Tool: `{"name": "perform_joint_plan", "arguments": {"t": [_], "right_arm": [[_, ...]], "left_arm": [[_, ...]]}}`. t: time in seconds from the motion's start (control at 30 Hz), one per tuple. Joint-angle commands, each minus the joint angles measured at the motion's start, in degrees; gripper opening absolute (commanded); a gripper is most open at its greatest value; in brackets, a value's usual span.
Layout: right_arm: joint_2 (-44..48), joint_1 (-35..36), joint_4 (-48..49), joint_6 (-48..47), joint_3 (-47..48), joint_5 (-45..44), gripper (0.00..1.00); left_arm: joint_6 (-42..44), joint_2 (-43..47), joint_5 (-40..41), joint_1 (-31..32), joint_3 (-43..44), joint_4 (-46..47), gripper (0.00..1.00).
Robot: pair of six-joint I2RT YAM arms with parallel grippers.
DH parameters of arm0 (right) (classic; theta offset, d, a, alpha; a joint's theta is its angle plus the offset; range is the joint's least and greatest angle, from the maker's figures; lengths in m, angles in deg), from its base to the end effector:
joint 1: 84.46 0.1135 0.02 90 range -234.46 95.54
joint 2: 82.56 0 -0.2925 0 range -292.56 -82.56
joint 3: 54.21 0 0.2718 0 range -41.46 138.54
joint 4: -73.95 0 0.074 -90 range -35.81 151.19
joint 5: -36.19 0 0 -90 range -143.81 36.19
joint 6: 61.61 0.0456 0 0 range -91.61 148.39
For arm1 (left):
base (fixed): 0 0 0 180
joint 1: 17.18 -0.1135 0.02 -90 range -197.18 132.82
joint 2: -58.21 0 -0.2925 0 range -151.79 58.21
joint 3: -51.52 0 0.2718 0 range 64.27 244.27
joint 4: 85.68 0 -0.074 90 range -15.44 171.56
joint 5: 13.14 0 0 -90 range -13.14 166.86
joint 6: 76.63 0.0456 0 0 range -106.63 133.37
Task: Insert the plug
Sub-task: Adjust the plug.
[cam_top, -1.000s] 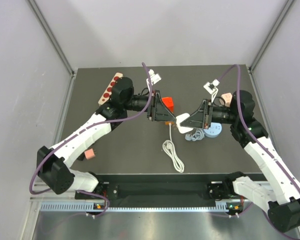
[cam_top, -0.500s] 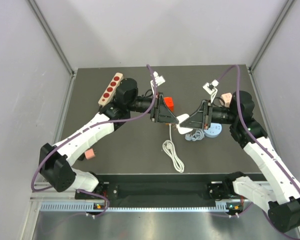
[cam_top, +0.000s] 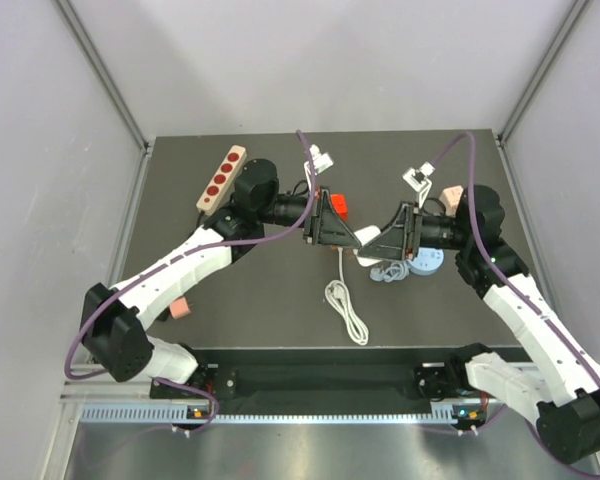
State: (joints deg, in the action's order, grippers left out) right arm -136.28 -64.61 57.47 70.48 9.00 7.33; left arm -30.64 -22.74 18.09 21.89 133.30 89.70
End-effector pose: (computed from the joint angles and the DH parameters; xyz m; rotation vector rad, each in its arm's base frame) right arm 0.1842 0.1090 0.3824 -0.5496 1.8583 1.6519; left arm 0.2419 -0.2466 0.3998 0.8560 1.8092 -1.8453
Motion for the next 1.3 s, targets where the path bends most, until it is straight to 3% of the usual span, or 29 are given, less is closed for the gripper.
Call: {"name": "perform_joint_plan", "arguments": {"t": [0.0,0.2,0.37,0.47,0.5,0.6,0.93,0.97,1.07,1.1,1.17,1.27], "right_arm": [[0.5,1.2,6.0,2.1,-1.1,0.8,0.46],[-0.2,3.1,7.5,2.6,-1.2,-0.1,0.46],[-1.4,4.7,9.2,3.7,-1.2,-1.8,0.39],[-2.2,5.6,11.0,4.3,-1.6,-3.0,0.26],[-2.4,5.9,10.8,4.3,-1.6,-4.1,0.15],[-2.8,6.0,10.5,3.7,-1.8,-5.1,0.00],[-1.8,6.1,-6.4,-6.0,3.1,-15.3,0.00],[-1.7,6.0,-7.3,-6.8,3.3,-15.8,0.00],[-1.0,6.1,-7.4,-6.6,3.5,-15.7,0.23],[-0.6,6.0,-7.4,-6.6,3.8,-15.6,0.34],[-0.3,6.0,-7.6,-6.5,4.2,-15.4,0.44],[-0.2,5.7,-7.5,-6.2,4.8,-14.6,0.46]], "left_arm": [[-1.2,1.2,0.8,0.1,-0.8,6.7,0.00],[-3.3,1.1,1.1,0.1,-1.5,9.3,0.00],[-4.3,1.1,1.1,0.4,-2.3,11.1,0.00],[-4.5,1.1,1.4,0.5,-2.7,11.3,0.00],[-4.5,1.2,1.5,0.6,-2.7,11.3,0.00],[-4.4,1.4,1.6,0.7,-2.7,10.9,0.00],[-1.1,1.2,4.1,0.6,-1.9,5.7,0.00],[-1.0,1.1,4.1,0.6,-1.9,5.7,0.00],[-1.0,1.0,3.4,0.7,-1.9,5.7,0.00],[-0.7,1.0,3.0,0.6,-1.9,5.7,0.00],[-0.6,1.3,2.3,0.6,-2.2,6.2,0.00],[-0.6,1.8,1.4,0.6,-2.9,6.6,0.00]]}}
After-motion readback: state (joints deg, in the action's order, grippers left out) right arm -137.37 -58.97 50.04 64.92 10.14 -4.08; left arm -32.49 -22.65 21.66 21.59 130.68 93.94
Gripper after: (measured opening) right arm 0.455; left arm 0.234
